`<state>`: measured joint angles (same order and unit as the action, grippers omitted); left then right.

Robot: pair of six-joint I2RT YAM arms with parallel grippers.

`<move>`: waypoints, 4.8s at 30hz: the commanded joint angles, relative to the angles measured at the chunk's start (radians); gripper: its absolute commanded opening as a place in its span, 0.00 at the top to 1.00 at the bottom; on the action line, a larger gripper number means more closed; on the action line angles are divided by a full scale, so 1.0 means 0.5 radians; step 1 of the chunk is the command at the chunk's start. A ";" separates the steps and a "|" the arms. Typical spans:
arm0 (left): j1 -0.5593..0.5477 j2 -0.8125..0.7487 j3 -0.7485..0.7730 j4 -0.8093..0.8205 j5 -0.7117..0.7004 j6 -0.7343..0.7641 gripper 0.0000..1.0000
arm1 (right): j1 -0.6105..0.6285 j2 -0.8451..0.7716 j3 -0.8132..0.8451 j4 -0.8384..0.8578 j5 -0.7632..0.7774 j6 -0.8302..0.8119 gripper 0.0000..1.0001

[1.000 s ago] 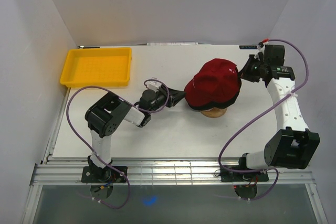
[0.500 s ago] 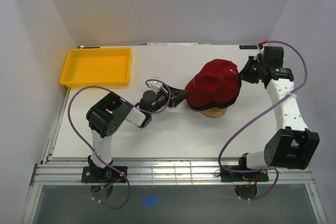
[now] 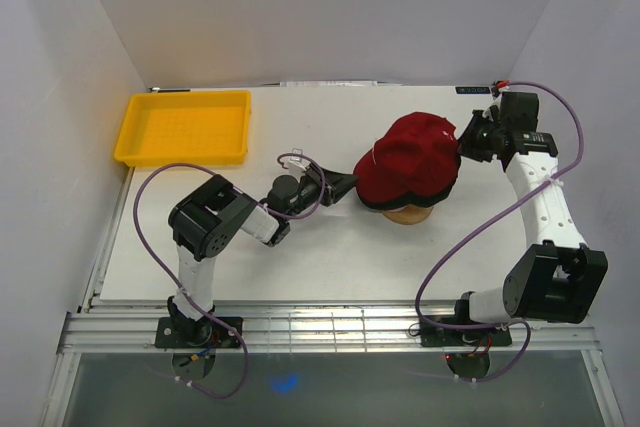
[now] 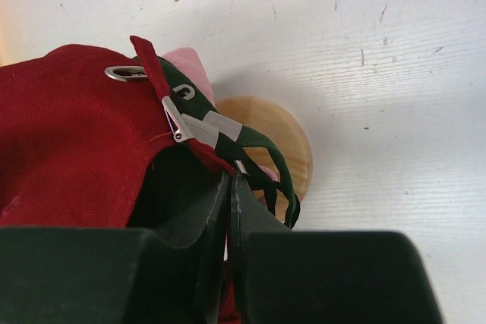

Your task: Stack the hats

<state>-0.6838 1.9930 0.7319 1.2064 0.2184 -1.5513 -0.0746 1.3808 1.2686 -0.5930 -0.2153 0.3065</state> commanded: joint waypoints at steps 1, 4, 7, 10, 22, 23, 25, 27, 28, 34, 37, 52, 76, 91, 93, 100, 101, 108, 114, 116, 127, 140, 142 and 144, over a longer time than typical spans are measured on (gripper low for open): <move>-0.034 -0.016 -0.028 0.103 -0.001 -0.027 0.99 | 0.008 -0.037 -0.031 0.045 0.010 -0.021 0.92; -0.034 -0.013 -0.074 0.094 -0.013 -0.048 1.00 | 0.008 -0.037 -0.040 0.057 0.017 -0.024 0.92; -0.038 -0.004 -0.117 0.085 -0.032 -0.067 1.00 | 0.008 -0.037 -0.043 0.066 0.017 -0.024 0.92; -0.038 0.005 -0.129 0.045 -0.047 -0.076 1.00 | 0.008 -0.034 -0.040 0.066 0.016 -0.018 0.92; -0.034 0.018 -0.004 -0.452 -0.056 -0.039 1.00 | 0.005 -0.059 -0.113 0.079 0.093 -0.033 0.92; -0.034 0.015 0.009 -0.519 -0.059 -0.030 1.00 | 0.005 -0.062 -0.117 0.078 0.105 -0.036 0.92; -0.031 0.012 0.030 -0.563 -0.069 -0.027 1.00 | -0.001 -0.071 -0.129 0.078 0.109 -0.036 0.92; -0.028 0.012 0.064 -0.639 -0.066 -0.012 1.00 | -0.004 -0.080 -0.138 0.082 0.115 -0.039 0.92; -0.025 0.008 0.070 -0.676 -0.072 -0.005 1.00 | -0.010 -0.083 -0.144 0.082 0.115 -0.039 0.92; -0.016 -0.004 0.147 -0.876 -0.084 0.053 1.00 | -0.044 -0.120 -0.199 0.091 0.121 -0.049 0.92; -0.010 -0.004 0.171 -0.949 -0.084 0.071 1.00 | -0.066 -0.147 -0.206 0.094 0.115 -0.049 0.92; 0.033 -0.151 0.193 -1.044 -0.056 0.237 0.96 | -0.127 -0.169 -0.166 0.112 0.026 -0.039 0.92; 0.107 -0.323 0.107 -0.799 0.094 0.455 0.04 | -0.127 -0.059 0.037 0.072 -0.057 -0.036 0.91; 0.107 0.005 0.260 -0.480 0.152 0.200 0.37 | -0.127 -0.049 0.003 0.097 -0.091 -0.033 0.91; 0.107 0.018 0.245 -0.404 0.146 0.161 0.42 | -0.127 -0.049 -0.009 0.100 -0.085 -0.033 0.91; 0.097 0.073 0.248 -0.327 0.149 0.108 0.43 | -0.127 -0.043 -0.028 0.115 -0.088 -0.033 0.91; 0.097 0.088 0.242 -0.305 0.146 0.096 0.42 | -0.127 -0.043 -0.031 0.118 -0.088 -0.036 0.91; 0.073 0.140 0.239 -0.189 0.115 0.044 0.41 | -0.127 -0.040 -0.040 0.124 -0.088 -0.033 0.91; 0.051 0.177 0.257 -0.097 0.097 0.001 0.54 | -0.127 -0.043 -0.055 0.128 -0.085 -0.033 0.91; 0.045 0.192 0.245 -0.084 0.094 -0.014 0.58 | -0.127 -0.043 -0.058 0.131 -0.082 -0.030 0.91; 0.033 0.232 0.153 -0.014 0.045 -0.107 1.00 | -0.127 -0.052 -0.071 0.137 -0.069 -0.030 0.91; 0.033 0.189 0.098 -0.458 0.014 -0.079 1.00 | -0.170 -0.056 -0.150 0.131 -0.008 -0.033 0.91; 0.033 0.189 0.131 -0.526 0.020 -0.061 1.00 | -0.179 -0.056 -0.159 0.131 0.001 -0.033 0.92; 0.033 0.183 0.156 -0.618 0.020 -0.021 1.00 | -0.185 -0.059 -0.172 0.131 0.019 -0.033 0.91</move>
<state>-0.6605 2.1036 0.8074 1.0889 0.2287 -1.6188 -0.1516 1.3533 1.1976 -0.5358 -0.2386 0.3061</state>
